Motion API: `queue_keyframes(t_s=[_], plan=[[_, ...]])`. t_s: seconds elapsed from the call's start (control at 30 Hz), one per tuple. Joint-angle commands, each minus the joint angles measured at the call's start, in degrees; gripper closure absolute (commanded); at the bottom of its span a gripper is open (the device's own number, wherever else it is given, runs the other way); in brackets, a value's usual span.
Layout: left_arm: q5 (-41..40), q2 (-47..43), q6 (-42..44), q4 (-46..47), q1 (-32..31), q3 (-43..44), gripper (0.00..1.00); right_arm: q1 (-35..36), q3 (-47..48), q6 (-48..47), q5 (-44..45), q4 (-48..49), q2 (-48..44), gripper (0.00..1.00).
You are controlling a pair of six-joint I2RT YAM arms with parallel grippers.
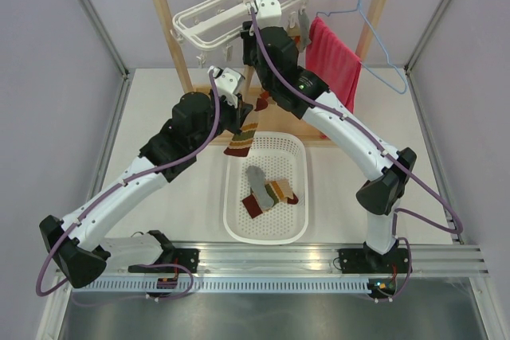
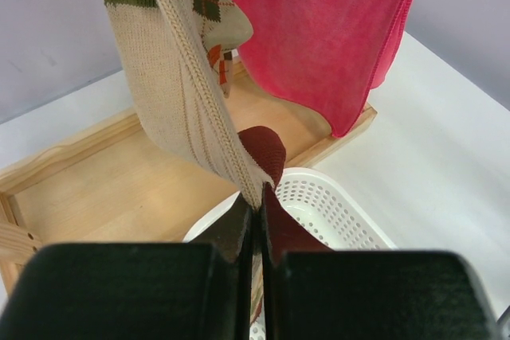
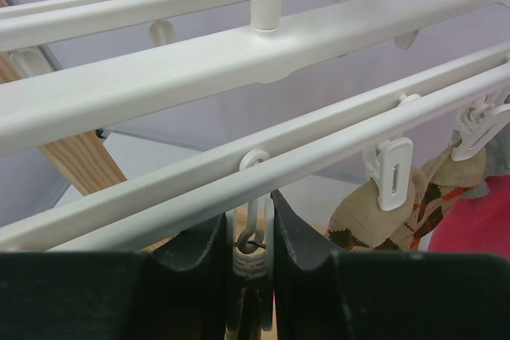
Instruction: Remove the socks clipped to the hanger
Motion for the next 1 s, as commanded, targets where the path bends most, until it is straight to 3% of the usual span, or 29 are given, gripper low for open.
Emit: queue_keyframes(t_s=[0.0,0.03,0.1,0.13,0.2,0.23,0.37,0.7,0.97], plan=[[2.1,-0.4,-1.2,0.0,0.2,0.0,0.98,0.2,2.0,-0.4,2.1,1.0,-0.3,0.99],[2.5,-0.1,-1.5,-0.1,0.2,0.1,0.98,0.2,2.2,0.1,1.9,1.0,-0.3,0.99],[3.5,0.5,-2.1,-0.4,0.2,0.2,0.98,0.1,2.3,0.3,1.6,1.1,-0.4,0.89],[3.6,0.6,-2.2,-0.1,0.2,0.2,0.98,0.1,2.3,0.3,1.2,1.2,-0.4,0.72],[3.6,0.3,-2.3,-0.2,0.2,0.2,0.98,0.2,2.3,0.2,1.0,1.2,-0.4,0.56],[3.5,0.2,-2.3,-0.2,0.2,0.1,0.98,0.1,2.2,0.2,1.0,1.2,-0.6,0.44],[3.6,0.0,-2.3,-0.3,0.2,0.1,0.98,0.2,2.0,0.3,1.0,1.2,-0.9,0.29],[3.6,-0.2,-2.5,-0.3,0.2,0.2,0.98,0.1,2.5,1.6,-1.5,2.2,-1.2,0.31],[5.2,-0.1,-2.8,-0.3,0.2,0.2,0.98,0.1,2.6,1.6,-0.8,3.9,-1.9,0.54]])
